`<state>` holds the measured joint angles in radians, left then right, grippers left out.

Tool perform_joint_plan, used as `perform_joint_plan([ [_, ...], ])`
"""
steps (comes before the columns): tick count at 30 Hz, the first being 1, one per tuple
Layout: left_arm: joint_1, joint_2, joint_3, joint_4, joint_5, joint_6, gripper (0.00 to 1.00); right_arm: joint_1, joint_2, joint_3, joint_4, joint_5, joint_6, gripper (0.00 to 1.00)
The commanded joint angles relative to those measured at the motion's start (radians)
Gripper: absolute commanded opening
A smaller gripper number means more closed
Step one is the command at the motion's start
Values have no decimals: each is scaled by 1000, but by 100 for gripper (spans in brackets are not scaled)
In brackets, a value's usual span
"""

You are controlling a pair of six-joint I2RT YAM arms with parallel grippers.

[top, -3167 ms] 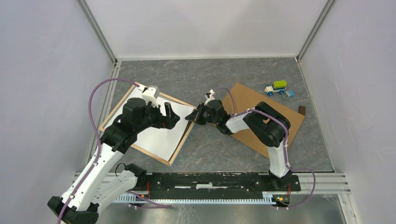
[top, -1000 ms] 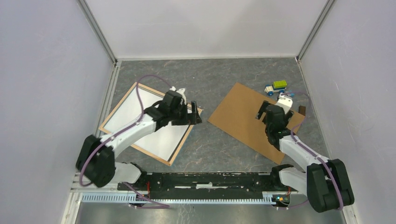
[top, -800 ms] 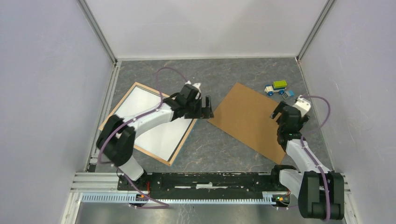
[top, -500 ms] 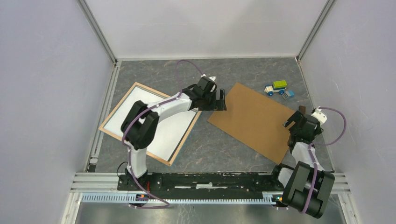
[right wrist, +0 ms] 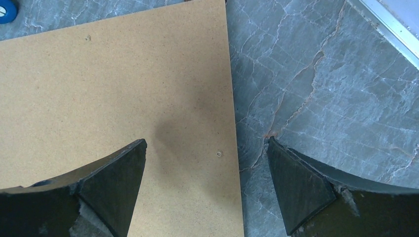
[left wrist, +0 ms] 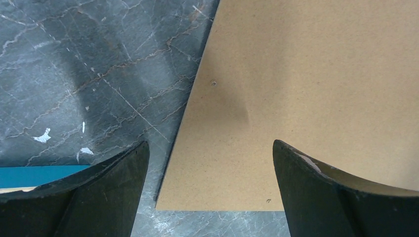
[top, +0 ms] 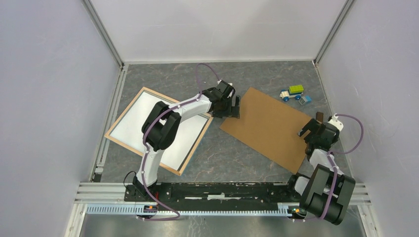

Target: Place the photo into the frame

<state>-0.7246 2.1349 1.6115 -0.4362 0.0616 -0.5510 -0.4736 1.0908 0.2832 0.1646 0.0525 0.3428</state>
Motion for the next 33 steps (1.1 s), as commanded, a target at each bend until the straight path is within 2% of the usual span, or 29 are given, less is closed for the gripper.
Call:
perform_joint_plan([
  [1, -5, 28, 43, -14, 24, 28, 100, -6, 18, -8, 40, 2, -7, 98],
  [8, 0, 34, 30, 6, 120, -10, 100, -7, 61, -11, 86, -148, 15, 96],
  [19, 42, -43, -47, 119, 358, -129, 95, -7, 14, -57, 169, -309, 54, 91],
  [28, 42, -206, -106, 173, 408, -196, 92, -7, -168, -150, 298, -388, 100, 87],
  [33, 45, -294, -174, 210, 405, -225, 92, -5, -167, -177, 367, -445, 134, 83],
])
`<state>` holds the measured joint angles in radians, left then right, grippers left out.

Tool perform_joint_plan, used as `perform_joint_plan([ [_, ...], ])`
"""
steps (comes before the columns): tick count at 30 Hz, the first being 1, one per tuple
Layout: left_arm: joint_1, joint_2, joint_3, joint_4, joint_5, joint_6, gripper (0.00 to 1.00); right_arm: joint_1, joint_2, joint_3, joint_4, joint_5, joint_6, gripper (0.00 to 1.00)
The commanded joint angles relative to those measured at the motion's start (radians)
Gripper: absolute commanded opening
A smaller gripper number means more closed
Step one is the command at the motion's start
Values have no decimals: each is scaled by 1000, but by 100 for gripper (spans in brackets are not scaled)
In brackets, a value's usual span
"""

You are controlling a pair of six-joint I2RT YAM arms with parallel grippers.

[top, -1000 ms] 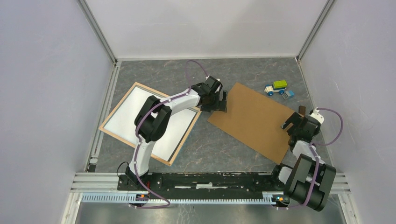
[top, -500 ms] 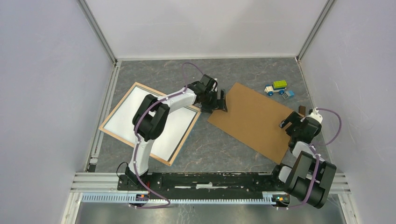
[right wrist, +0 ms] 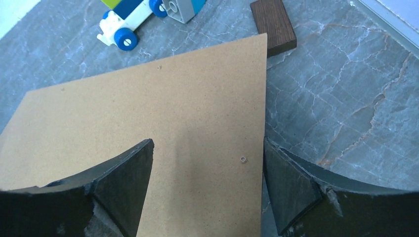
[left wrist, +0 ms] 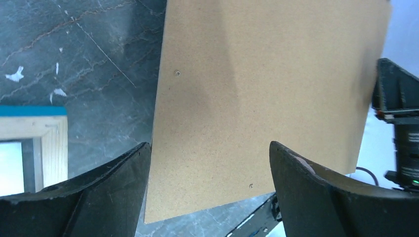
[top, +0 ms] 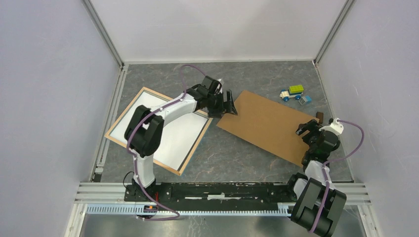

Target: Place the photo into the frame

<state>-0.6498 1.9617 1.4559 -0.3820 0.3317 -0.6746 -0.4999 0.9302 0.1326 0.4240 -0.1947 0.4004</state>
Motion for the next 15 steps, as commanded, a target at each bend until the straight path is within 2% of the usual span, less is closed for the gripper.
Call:
perform_joint_plan([
  [1, -27, -135, -31, 159, 129, -104, 91, 25, -7, -34, 127, -209, 87, 82],
  [5, -11, -201, -100, 212, 120, -142, 90, 58, -26, -42, 154, -214, 97, 81],
  [11, 41, -263, -229, 377, 186, -281, 88, 130, -32, -34, 179, -202, 103, 81],
  [15, 82, -312, -307, 459, 185, -331, 86, 230, -25, -24, 206, -163, 112, 80],
])
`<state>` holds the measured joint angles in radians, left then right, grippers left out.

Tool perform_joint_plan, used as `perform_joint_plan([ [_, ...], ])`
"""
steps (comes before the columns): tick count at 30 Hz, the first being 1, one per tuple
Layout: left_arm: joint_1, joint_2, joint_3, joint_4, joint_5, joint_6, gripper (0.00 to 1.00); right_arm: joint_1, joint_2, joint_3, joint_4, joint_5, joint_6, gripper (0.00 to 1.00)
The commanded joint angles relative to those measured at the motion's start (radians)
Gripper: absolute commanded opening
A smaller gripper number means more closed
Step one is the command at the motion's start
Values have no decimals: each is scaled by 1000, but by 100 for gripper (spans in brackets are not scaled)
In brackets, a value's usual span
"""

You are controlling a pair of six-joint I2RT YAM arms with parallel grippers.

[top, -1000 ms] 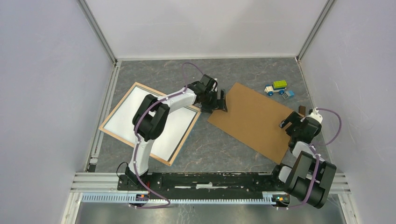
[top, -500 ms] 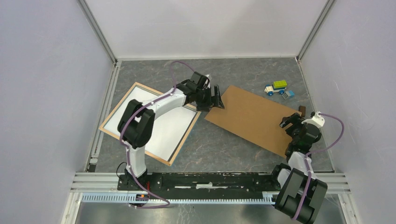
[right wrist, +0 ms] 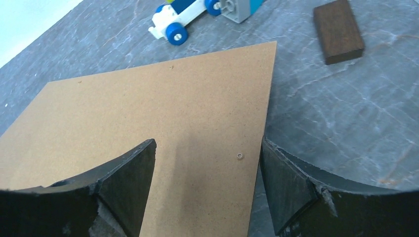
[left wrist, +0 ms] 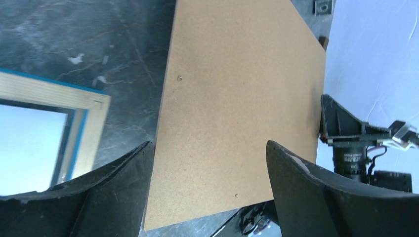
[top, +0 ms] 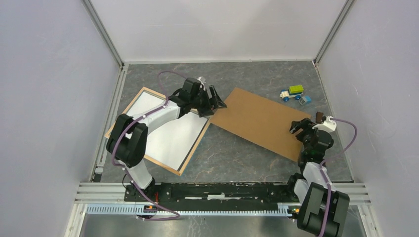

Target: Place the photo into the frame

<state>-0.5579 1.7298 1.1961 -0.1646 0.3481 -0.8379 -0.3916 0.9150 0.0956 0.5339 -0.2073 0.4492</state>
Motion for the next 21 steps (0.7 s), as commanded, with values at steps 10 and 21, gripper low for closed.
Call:
perform_joint_plan([
  [10, 133, -164, -251, 344, 190, -227, 84, 340, 139, 50, 144, -14, 49, 79],
  [21, 159, -84, -278, 297, 158, -117, 88, 358, 297, 94, 118, 17, 45, 81],
])
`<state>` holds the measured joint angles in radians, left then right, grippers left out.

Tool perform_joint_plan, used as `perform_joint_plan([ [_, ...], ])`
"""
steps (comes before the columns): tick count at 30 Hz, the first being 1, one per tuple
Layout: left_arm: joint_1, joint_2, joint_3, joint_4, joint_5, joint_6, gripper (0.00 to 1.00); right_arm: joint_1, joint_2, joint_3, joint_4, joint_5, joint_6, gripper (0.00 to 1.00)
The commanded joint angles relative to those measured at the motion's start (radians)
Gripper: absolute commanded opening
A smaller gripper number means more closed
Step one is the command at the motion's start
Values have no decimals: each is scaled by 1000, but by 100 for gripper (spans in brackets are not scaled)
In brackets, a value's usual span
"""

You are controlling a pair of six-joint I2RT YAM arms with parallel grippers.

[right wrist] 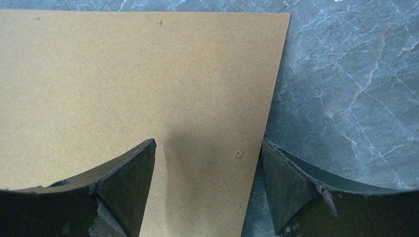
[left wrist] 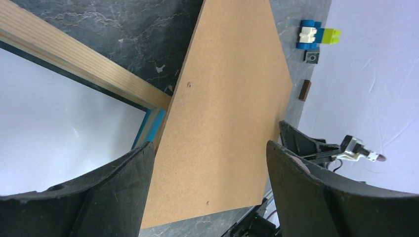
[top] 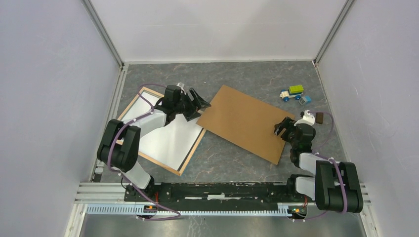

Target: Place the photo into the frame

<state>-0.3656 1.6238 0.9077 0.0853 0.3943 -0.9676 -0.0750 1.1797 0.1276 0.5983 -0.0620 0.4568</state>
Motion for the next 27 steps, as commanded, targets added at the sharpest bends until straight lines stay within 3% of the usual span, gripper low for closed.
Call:
perform_joint_plan([
  [1, -33, 34, 19, 13, 99, 41, 89, 41, 39, 64, 56, -129, 34, 81],
  [7, -33, 100, 40, -22, 59, 114, 96, 41, 43, 65, 64, -123, 12, 82],
  [15, -33, 110, 60, -100, -6, 217, 97, 41, 17, 64, 43, -93, -10, 83],
  [24, -34, 110, 50, -92, 51, 189, 88, 41, 53, 82, 34, -96, -19, 84],
  [27, -34, 103, 47, -41, 109, 153, 78, 41, 56, 84, 33, -99, -19, 84],
])
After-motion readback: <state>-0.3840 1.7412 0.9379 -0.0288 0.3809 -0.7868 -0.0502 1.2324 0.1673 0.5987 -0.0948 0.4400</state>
